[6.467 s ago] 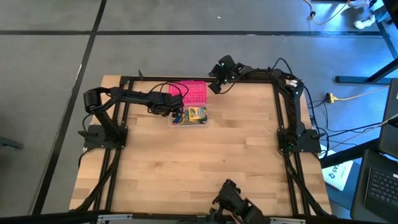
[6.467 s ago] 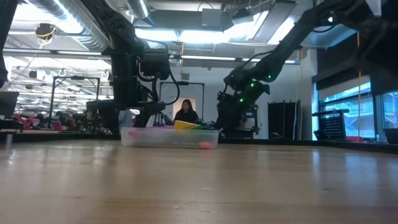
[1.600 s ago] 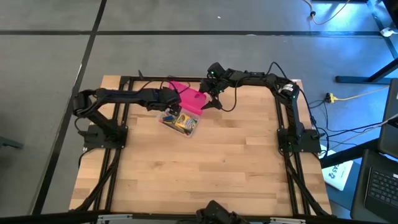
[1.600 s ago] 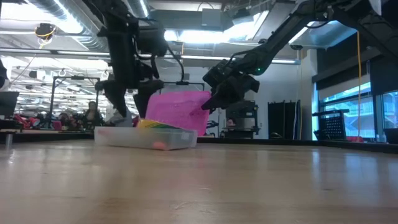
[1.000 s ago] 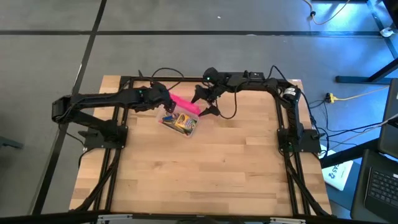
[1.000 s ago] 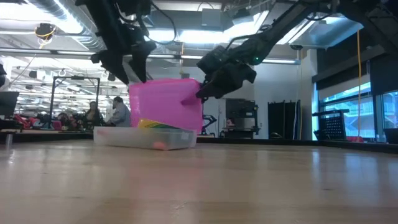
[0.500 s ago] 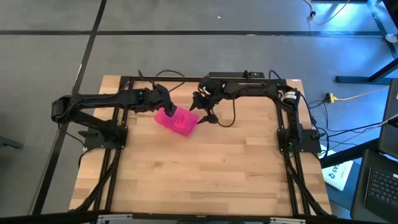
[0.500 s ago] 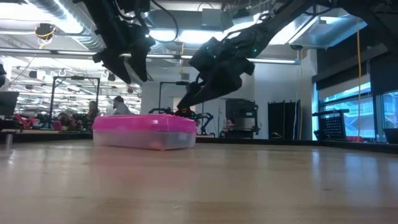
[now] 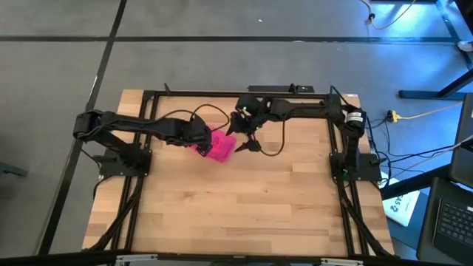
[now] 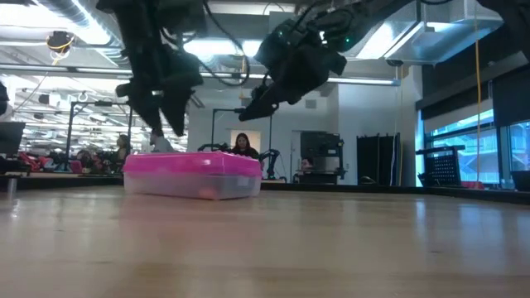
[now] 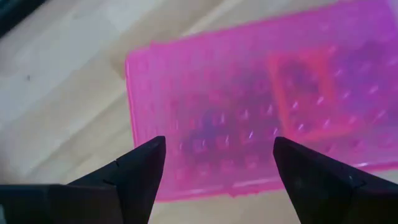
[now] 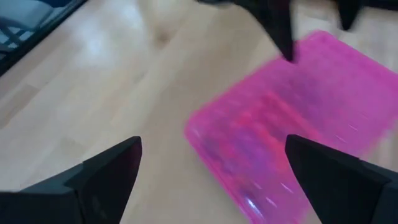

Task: Pack school essentials
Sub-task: Adjust the pink supply box

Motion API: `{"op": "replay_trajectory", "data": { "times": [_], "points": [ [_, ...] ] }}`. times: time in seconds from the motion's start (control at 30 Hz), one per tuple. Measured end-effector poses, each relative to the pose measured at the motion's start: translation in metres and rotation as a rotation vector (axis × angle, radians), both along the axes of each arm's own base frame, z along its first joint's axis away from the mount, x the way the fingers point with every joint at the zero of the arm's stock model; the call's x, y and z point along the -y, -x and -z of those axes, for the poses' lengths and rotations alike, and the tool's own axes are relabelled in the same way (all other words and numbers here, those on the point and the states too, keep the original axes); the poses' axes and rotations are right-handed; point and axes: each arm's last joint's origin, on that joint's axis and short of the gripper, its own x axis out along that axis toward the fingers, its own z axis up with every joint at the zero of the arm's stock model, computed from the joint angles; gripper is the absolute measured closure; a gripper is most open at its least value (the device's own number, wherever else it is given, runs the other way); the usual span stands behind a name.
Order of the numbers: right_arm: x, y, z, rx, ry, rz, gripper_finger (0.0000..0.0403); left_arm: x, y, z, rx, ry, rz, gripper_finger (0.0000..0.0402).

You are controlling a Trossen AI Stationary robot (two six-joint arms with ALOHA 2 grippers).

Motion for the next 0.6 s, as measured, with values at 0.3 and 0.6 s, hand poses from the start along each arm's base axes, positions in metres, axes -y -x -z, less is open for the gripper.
{"op": "replay_trajectory", "data": {
  "times": [0.3,0.6],
  "points": [
    [-0.019,-0.007,0.0,-0.001,0.061,-0.003,0.0004,0.004,-0.012,0.027,-0.109,-0.009,-0.021,0.0107],
    [-0.018,-0.006,0.001,-0.011,0.067,0.006,0.0004,0.003,-0.02,0.04,-0.13,-0.017,-0.054,0.0107]
  ]
}}
